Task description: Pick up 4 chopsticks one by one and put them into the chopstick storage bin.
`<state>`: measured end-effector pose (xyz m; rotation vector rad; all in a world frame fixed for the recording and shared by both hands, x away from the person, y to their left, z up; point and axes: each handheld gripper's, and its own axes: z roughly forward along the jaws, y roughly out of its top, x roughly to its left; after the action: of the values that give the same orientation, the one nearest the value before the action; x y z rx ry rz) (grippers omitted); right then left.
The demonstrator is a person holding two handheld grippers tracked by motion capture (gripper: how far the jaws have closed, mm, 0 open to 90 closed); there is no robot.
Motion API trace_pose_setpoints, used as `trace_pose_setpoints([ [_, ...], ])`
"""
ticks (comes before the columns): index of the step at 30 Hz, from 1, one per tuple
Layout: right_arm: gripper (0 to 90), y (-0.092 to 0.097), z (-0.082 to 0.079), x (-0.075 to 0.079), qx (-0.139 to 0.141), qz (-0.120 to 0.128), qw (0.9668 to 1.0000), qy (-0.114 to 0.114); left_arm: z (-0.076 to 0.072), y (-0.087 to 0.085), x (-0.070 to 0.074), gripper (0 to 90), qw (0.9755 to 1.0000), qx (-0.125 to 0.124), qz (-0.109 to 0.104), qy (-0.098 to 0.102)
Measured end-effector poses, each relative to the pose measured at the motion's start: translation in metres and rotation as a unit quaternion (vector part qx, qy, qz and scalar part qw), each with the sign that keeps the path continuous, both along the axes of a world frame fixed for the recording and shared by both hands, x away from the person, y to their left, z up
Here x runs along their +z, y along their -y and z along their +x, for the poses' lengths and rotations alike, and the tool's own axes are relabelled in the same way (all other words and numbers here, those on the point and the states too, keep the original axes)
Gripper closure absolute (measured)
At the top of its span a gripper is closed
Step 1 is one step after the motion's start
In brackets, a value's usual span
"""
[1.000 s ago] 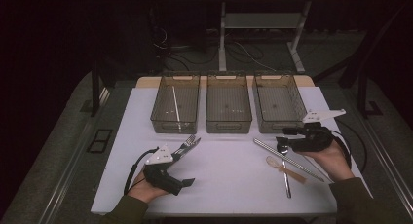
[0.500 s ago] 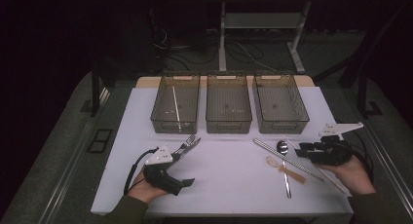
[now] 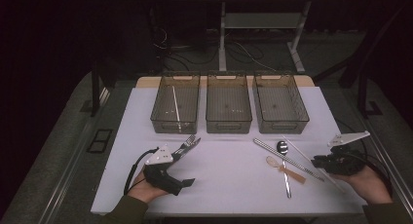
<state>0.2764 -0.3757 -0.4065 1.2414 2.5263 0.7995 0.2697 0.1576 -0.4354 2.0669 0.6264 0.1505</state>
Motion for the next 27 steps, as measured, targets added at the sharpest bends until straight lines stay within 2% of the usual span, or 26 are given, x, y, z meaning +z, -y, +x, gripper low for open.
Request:
trace_pose_setpoints([
  [5,77.2,0.005,0.002,-0.004,-0.005,-0.026,0.9995,-0.016,0.0,0.0,0.0,0.0,1.0,0.0,0.0,-0.001],
  [9,77.9,0.005,0.004,-0.008,-0.003,-0.049,0.998,-0.04,0.0,0.0,0.0,0.0,1.0,-0.001,0.0,-0.001],
  [16,79.0,0.005,0.01,-0.013,-0.004,-0.069,0.995,-0.073,0.0,0.001,0.0,0.0,1.0,-0.002,0.001,-0.002],
  [18,79.1,0.005,0.012,-0.014,-0.001,-0.073,0.9938,-0.083,0.001,0.001,-0.001,0.0,1.0,-0.003,0.002,-0.002],
  [23,79.9,0.0,0.02,-0.015,-0.005,-0.094,0.9885,-0.118,0.001,0.001,-0.001,0.0,1.0,-0.002,0.001,-0.002],
  [27,80.6,-0.002,0.025,-0.014,-0.005,-0.106,0.9852,-0.135,0.001,0.001,-0.001,0.0,1.0,-0.003,0.002,-0.002],
])
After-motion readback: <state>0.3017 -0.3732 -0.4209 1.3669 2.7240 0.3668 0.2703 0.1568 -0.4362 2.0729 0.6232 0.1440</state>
